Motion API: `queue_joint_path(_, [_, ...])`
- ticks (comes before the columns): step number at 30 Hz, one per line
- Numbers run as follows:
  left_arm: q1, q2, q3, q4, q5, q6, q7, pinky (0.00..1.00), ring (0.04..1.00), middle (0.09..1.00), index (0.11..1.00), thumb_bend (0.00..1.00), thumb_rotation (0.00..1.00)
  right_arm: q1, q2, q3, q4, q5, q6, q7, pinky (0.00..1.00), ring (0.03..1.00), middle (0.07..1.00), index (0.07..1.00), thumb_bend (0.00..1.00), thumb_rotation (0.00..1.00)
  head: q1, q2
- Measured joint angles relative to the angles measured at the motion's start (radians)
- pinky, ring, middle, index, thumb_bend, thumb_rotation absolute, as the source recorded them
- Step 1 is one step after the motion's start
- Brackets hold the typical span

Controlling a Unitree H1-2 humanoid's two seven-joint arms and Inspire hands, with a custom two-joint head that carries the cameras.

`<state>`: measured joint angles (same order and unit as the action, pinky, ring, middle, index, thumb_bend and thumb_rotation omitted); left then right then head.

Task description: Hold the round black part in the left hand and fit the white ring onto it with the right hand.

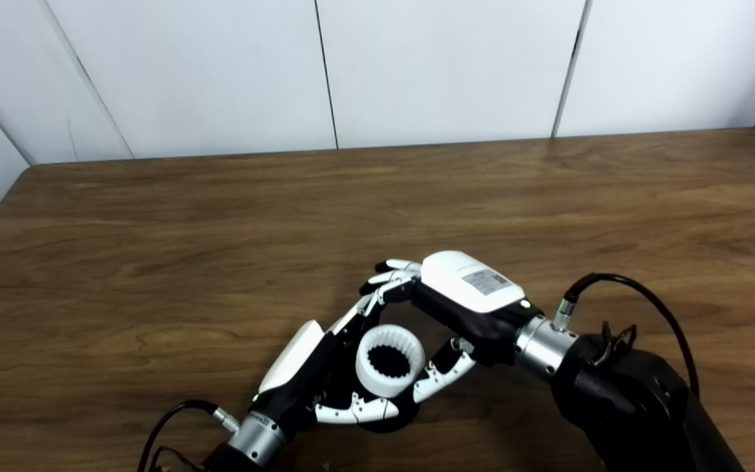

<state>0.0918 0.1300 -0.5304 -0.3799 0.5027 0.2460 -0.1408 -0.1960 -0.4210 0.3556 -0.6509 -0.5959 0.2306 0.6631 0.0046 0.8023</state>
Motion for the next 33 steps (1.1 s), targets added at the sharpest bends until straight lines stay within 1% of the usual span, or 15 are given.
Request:
queue_joint_path(4, [-0.001, 0.003, -0.001, 0.002, 0.0, -0.008, -0.001, 0.81, 0.95, 0.961, 1.0, 1.0, 0.46, 0.003, -0.003, 0.007, 0.002, -0.004, 0.0, 0.003, 0.82, 0.934, 0.842, 0.493, 0.52, 0.15, 0.0, 0.003])
queue_joint_path(9, [-0.001, 0.003, 0.0, 0.002, 0.0, -0.007, -0.004, 0.78, 0.923, 0.942, 0.996, 1.0, 0.41, 0.007, -0.003, 0.013, 0.007, -0.012, -0.009, 0.002, 0.82, 0.927, 0.839, 0.492, 0.52, 0.15, 0.002, 0.006])
queue_joint_path(12, [-0.002, 0.003, 0.003, 0.002, 0.0, -0.007, -0.006, 0.77, 0.919, 0.939, 0.992, 1.0, 0.42, 0.01, -0.003, 0.016, 0.011, -0.017, -0.015, -0.002, 0.81, 0.927, 0.841, 0.493, 0.52, 0.15, 0.0, 0.006])
queue_joint_path(16, [-0.001, 0.002, 0.01, 0.0, -0.003, -0.004, -0.013, 0.79, 0.923, 0.939, 0.997, 1.0, 0.4, 0.011, -0.003, 0.019, 0.019, -0.018, -0.019, -0.008, 0.82, 0.931, 0.845, 0.493, 0.52, 0.15, 0.003, 0.011])
queue_joint_path(18, [0.002, 0.0, 0.014, -0.006, -0.006, 0.005, -0.019, 0.81, 0.933, 0.959, 1.0, 1.0, 0.38, 0.011, -0.002, 0.022, 0.023, -0.019, -0.019, -0.008, 0.82, 0.934, 0.847, 0.493, 0.52, 0.15, 0.005, 0.012])
queue_joint_path(23, [0.019, -0.003, 0.021, -0.021, -0.006, 0.014, -0.027, 0.83, 0.936, 0.962, 1.0, 1.0, 0.41, 0.012, -0.003, 0.027, 0.025, -0.02, -0.02, -0.008, 0.82, 0.934, 0.845, 0.492, 0.52, 0.15, 0.008, 0.014])
queue_joint_path(29, [0.027, -0.013, 0.038, -0.022, -0.008, 0.012, -0.028, 0.78, 0.893, 0.937, 1.0, 1.0, 0.41, 0.01, -0.001, 0.031, 0.026, -0.02, -0.027, -0.019, 0.84, 0.939, 0.851, 0.493, 0.52, 0.15, 0.012, 0.015])
queue_joint_path(33, [0.033, -0.017, 0.057, -0.022, -0.033, 0.001, -0.03, 0.78, 0.883, 0.933, 1.0, 1.0, 0.41, 0.001, -0.001, 0.036, 0.027, -0.02, -0.034, -0.02, 0.85, 0.942, 0.853, 0.493, 0.52, 0.15, 0.015, 0.014])
